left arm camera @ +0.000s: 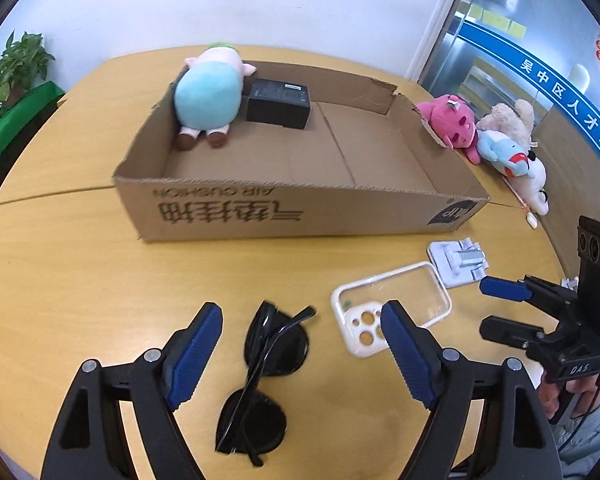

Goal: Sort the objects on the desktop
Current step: 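Move the left gripper back over the phone case and sunglasses, then close the left gripper on the black sunglasses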

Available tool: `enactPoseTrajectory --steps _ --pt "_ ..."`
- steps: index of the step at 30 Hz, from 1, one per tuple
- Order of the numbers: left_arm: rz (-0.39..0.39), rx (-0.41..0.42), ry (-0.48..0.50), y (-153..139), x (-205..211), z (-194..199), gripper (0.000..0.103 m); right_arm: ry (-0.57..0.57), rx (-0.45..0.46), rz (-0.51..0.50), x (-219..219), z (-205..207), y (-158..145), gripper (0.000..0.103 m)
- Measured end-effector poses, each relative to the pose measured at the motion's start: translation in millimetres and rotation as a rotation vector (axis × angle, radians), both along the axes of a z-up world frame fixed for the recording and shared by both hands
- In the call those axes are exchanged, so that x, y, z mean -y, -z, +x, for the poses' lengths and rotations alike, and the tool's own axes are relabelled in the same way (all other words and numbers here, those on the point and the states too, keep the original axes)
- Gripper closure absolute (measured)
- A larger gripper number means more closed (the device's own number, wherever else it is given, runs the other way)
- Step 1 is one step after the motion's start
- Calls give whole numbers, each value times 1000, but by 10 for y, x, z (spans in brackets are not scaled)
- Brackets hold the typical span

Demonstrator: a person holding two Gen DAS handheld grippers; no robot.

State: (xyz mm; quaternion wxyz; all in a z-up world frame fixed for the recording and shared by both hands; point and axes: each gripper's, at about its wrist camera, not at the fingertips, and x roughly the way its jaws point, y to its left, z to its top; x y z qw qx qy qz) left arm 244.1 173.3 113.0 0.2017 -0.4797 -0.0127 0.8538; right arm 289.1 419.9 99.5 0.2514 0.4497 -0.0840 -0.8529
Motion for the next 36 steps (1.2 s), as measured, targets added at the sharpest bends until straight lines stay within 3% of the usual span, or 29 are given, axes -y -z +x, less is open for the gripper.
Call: enactPoseTrajectory --steps 9,19,31,36 --pt "1 -59 -13 -95 187 112 22 4 -8 22 81 -25 -33 23" --pt "34 -43 -40 28 444 271 22 11 -4 80 278 -85 22 22" --pt "59 65 -109 469 712 543 24 -170 -43 187 797 -137 153 22" --pt "88 96 -88 578 715 507 33 -247 -14 204 1040 -271 248 22"
